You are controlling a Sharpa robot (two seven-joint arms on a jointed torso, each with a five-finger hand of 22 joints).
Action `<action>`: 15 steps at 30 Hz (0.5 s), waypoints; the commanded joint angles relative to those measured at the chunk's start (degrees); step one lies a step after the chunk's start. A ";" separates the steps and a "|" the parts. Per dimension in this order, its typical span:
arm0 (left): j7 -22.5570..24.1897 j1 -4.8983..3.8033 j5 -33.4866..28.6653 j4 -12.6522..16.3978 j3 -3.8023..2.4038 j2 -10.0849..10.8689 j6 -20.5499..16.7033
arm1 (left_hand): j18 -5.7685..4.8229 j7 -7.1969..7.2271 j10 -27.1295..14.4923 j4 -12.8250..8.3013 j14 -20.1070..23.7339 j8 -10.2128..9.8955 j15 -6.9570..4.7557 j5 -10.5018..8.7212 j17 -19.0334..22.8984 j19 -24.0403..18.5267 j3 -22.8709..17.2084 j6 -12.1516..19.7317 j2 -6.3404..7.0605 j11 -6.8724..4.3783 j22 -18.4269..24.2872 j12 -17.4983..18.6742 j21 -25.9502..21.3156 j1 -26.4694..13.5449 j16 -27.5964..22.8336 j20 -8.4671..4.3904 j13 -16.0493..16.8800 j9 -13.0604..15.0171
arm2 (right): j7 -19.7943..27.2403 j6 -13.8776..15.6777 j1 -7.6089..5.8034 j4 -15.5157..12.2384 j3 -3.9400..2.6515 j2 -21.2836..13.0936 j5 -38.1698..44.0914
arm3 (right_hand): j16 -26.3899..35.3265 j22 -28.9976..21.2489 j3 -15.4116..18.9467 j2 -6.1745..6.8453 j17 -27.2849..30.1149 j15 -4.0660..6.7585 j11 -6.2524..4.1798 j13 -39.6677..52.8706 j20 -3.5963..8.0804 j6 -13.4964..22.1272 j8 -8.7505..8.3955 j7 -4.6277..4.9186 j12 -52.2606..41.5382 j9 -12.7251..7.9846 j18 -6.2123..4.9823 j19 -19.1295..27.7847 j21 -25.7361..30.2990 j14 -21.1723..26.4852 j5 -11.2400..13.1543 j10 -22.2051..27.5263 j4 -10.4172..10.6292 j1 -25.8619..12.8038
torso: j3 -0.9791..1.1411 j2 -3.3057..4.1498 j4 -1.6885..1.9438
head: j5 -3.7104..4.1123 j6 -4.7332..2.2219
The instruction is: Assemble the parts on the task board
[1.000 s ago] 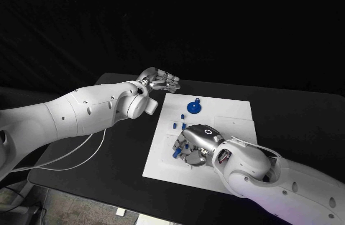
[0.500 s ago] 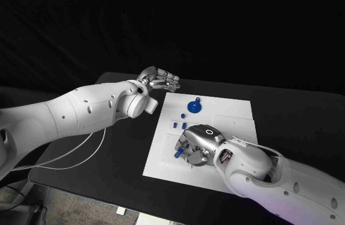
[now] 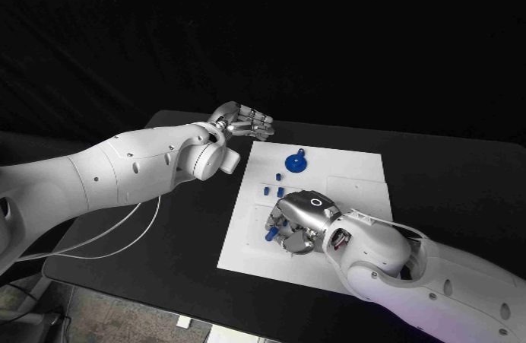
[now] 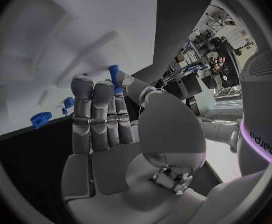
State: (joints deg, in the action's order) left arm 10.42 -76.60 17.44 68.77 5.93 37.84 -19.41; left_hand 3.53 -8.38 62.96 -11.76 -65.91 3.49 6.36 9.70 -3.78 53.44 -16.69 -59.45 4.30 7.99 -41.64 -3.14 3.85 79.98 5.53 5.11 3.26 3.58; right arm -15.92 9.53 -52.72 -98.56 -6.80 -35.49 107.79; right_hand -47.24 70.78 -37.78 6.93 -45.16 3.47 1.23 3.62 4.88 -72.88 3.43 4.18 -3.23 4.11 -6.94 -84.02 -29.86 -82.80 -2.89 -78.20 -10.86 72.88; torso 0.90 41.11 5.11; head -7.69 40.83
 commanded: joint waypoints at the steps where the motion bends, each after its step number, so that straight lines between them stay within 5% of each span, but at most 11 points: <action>1: 0.28 -0.05 -0.33 0.04 -0.03 -0.19 0.72 | 0.19 -0.18 -0.30 -0.02 0.02 0.13 0.16 0.32 -0.09 -0.02 0.23 -0.05 -0.53 -0.04 -0.08 -0.23 0.12 0.19 -0.20 0.17 0.05 -0.03 | -1.11 -2.25 0.19 0.15 0.47 0.45 3.38 | 0.34 0.07 0.19 -0.63 -0.09 0.51 -0.20 0.04 0.27 -0.39 0.25 0.15 -0.24 0.16 -0.68 -2.37 0.17 0.07 -0.05 -0.25 -0.23 -0.19 | -0.04 -0.01 0.02 | 0.09 0.07; 15: 0.08 -0.05 -0.33 -0.05 -0.03 -0.22 0.80 | 0.19 -0.18 -0.30 -0.02 0.02 0.13 0.16 0.32 -0.09 -0.02 0.23 -0.05 -0.53 -0.04 -0.08 -0.23 0.12 0.19 -0.20 0.17 0.05 -0.03 | -0.90 -2.76 0.15 0.35 0.99 1.36 3.12 | 0.31 0.03 2.63 0.59 -0.16 0.11 0.35 -0.08 -0.06 1.31 0.17 0.49 -0.19 -0.17 -0.77 -2.40 0.66 0.09 -2.12 2.08 0.68 -1.59 | -0.03 0.00 0.00 | 0.12 0.15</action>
State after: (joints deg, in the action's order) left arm 10.34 -76.59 17.43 68.68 5.94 37.73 -19.30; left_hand 3.54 -8.38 62.96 -11.75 -65.91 3.49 6.36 9.70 -3.78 53.44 -16.69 -59.45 4.30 7.99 -41.64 -3.14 3.85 79.98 5.53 5.11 3.26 3.58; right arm -16.86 8.99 -52.84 -98.43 -6.11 -34.23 110.60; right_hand -47.20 70.83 -35.21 7.05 -45.27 3.47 1.67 3.65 4.78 -71.73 3.43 4.83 -3.36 4.10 -6.94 -83.93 -29.38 -82.80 -4.90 -76.11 -10.17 72.05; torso 0.85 41.09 5.13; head -7.57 40.95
